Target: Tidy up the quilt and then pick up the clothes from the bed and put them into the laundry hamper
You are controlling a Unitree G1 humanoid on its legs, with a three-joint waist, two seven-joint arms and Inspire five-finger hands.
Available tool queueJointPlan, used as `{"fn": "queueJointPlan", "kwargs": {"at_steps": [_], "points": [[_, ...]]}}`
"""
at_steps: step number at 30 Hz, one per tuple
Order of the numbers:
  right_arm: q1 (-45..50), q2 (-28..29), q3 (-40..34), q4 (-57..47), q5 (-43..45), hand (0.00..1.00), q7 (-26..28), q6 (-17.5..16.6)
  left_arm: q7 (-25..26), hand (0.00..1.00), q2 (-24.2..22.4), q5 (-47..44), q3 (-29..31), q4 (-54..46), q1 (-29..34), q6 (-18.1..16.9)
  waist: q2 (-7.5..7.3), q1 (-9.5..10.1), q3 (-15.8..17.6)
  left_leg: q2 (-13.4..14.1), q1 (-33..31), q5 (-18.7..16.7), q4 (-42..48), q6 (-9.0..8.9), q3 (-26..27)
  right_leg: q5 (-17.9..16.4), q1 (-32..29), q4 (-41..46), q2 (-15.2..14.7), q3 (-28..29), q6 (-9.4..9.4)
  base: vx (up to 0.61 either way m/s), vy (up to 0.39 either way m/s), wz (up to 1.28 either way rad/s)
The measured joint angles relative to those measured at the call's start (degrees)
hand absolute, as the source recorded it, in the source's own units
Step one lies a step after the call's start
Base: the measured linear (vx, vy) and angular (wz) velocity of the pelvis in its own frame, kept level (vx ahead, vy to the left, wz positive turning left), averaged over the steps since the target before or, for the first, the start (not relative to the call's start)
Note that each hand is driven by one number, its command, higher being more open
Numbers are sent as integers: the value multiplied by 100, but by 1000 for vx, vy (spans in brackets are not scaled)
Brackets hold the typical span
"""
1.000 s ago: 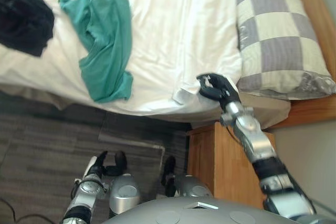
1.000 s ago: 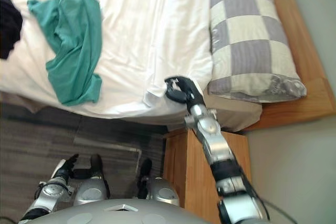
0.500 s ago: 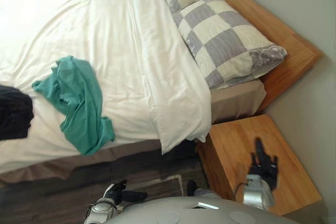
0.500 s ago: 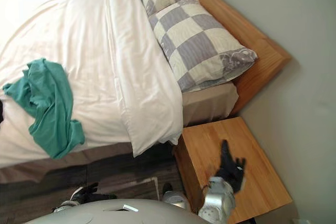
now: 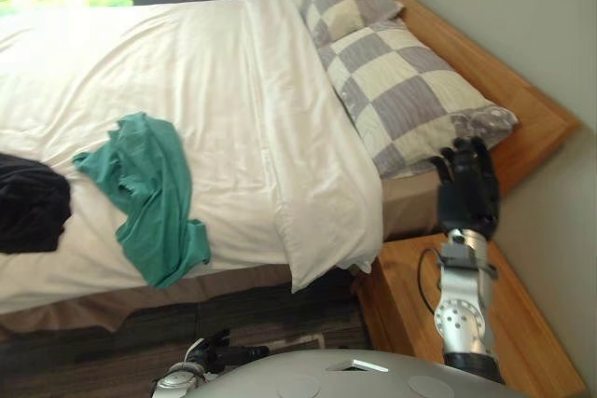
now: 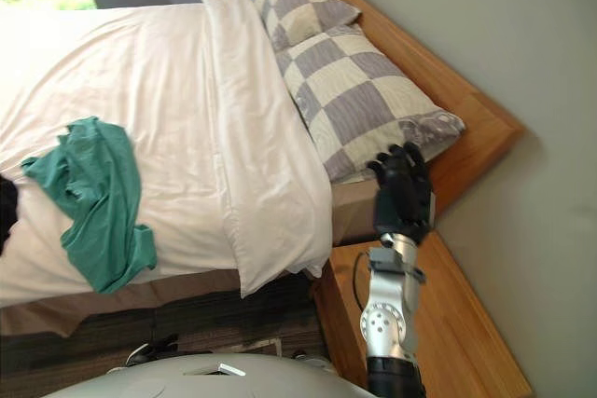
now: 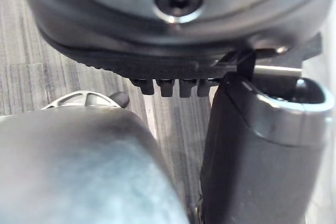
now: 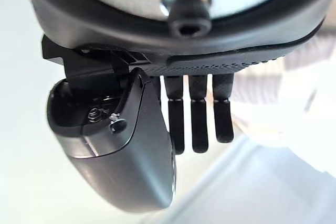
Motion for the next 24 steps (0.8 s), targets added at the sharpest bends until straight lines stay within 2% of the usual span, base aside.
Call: {"fn": "queueJointPlan", "kwargs": {"at_steps": [5, 9, 10, 11, 13, 14, 16, 17, 19, 21, 24], "points": [[-772, -201, 348, 20, 256, 0, -145, 80, 37, 100, -1, -124, -11, 55, 51, -104, 34, 207, 18, -24, -262, 188, 1, 87, -483, -2, 10, -11, -50, -440, -4, -24, -15, 51], [-1447, -300, 577, 51, 379, 0, -554, -119, 84, 100, -6, -124, -159, 38, -48, -244, 158, 304, 192, -71, -571, 262, 1, 130, -769, -9, -157, 76, -112, -666, -9, -84, 30, 34], [-1767, -310, 579, 56, 427, 0, -745, -225, 83, 100, 2, -123, -249, -4, -152, -247, 267, 358, 358, -82, -766, 309, 3, 145, -807, -60, -425, 275, -144, -679, -33, -140, 58, 19], [-1951, -330, 564, 59, 427, 0, -845, -280, 74, 100, 2, -122, -283, -27, -209, -253, 286, 379, 454, -91, -880, 342, 4, 139, -824, -89, -593, 410, -170, -683, -33, -159, 67, 14], [-2717, -588, 457, 150, 472, 0, -1124, -488, 43, 100, 11, -126, -350, -159, -493, -372, 406, 406, 935, -142, -1422, 485, 6, 153, -891, -208, -1374, 964, -294, -677, -82, -208, 73, 21], [-2899, -644, 394, 211, 502, 0, -1161, -522, 25, 100, 9, -128, -351, -200, -547, -398, 443, 411, 1074, -158, -1563, 533, 7, 137, -890, -223, -1562, 1094, -333, -673, -78, -193, 51, 23], [-3400, -795, 76, 673, 813, 0, -1255, -686, -13, 100, -59, -167, -381, -368, -730, -647, 660, 523, 1627, -245, -1896, 670, 10, 139, -859, -346, -2136, 1611, -501, -610, -40, -120, 21, 13], [-3451, -802, 6, 844, 942, 0, -1265, -724, -10, 100, -79, -172, -393, -404, -763, -697, 707, 550, 1725, -282, -1951, 687, 10, 127, -856, -403, -2262, 1748, -557, -586, -37, -78, 15, 5], [-3468, -790, -130, 1567, 1258, 0, -1261, -731, 71, 100, -142, -272, -396, -468, -801, -972, 852, 565, 1996, -429, -2155, 749, 11, 116, -738, -614, -2808, 2303, -756, -385, -6, -11, -11, -10], [-3432, -774, -193, 1882, 1358, 0, -1083, -728, 131, 100, -178, -403, -393, -446, -904, -1082, 935, 553, 2180, -509, -2323, 770, 15, 142, -610, -649, -3184, 2548, -824, -187, 7, 43, -30, -23], [-3425, -663, -50, 1624, 1321, 0, -161, -836, 335, 100, -267, -460, -392, -295, -1221, -1130, 975, 401, 2385, -548, -2544, 850, 33, 254, -363, -665, -3673, 2765, -836, 55, -6, 88, -61, -32]]}}
